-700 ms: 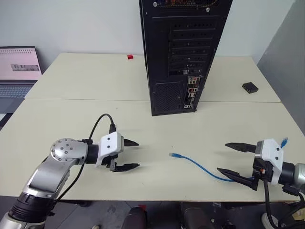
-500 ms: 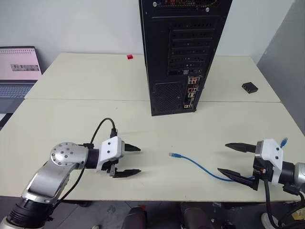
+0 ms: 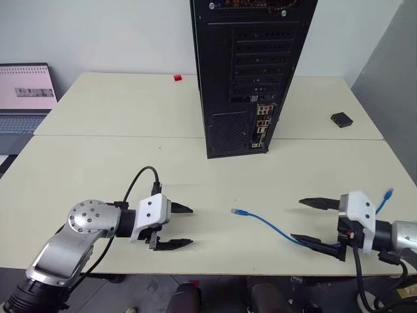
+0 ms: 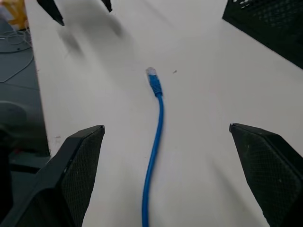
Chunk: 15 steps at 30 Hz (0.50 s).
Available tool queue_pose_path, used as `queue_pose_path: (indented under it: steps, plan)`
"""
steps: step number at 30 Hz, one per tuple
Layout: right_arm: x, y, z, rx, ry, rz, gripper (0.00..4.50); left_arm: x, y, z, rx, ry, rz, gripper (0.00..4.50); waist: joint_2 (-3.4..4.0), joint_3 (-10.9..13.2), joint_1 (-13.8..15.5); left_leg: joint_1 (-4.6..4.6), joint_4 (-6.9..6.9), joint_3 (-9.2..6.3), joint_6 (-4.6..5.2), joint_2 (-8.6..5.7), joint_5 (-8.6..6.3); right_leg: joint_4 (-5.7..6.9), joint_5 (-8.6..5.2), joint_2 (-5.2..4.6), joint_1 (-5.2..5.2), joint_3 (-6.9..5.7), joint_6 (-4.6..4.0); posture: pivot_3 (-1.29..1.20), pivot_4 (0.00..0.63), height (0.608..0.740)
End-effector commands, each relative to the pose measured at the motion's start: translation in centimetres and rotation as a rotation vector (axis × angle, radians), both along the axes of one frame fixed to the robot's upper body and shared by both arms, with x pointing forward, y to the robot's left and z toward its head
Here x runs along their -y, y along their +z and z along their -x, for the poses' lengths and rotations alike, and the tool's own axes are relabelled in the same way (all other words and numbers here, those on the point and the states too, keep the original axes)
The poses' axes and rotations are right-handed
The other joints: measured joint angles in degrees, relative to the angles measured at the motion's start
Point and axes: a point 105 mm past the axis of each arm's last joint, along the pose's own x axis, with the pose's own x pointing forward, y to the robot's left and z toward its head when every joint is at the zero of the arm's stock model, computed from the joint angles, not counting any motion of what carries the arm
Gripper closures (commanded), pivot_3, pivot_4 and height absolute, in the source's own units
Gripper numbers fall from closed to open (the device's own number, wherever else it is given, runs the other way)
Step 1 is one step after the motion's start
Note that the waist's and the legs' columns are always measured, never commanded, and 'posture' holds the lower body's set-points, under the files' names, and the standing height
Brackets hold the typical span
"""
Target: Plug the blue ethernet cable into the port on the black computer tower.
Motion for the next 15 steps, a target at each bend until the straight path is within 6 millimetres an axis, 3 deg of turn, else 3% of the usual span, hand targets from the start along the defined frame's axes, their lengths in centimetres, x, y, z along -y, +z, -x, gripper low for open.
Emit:
queue_pose_path:
  steps: [1, 15]
  plan:
    - [-2.0, 0.2, -0.5, 0.052, 0.011, -0.006, 0.01, 0.6, 0.4, 0.1, 0.027, -0.049, -0.003, 0.65, 0.00, 0.0, 0.0, 0.01, 0.00, 0.00, 0.00, 0.00, 0.00, 0.00, 0.00, 0.01, 0.00, 0.00, 0.00, 0.00, 0.150, 0.740]
    - [-5.9, -4.2, -4.4, 0.024, -0.004, -0.013, 0.01, 1.1, 0.0, 1.0, 0.019, -0.097, -0.011, 0.65, -0.03, 0.0, 0.0, 0.00, 0.01, -0.01, 0.00, 0.01, 0.00, 0.01, 0.02, 0.01, -0.02, -0.02, -0.04, 0.00, 0.150, 0.740]
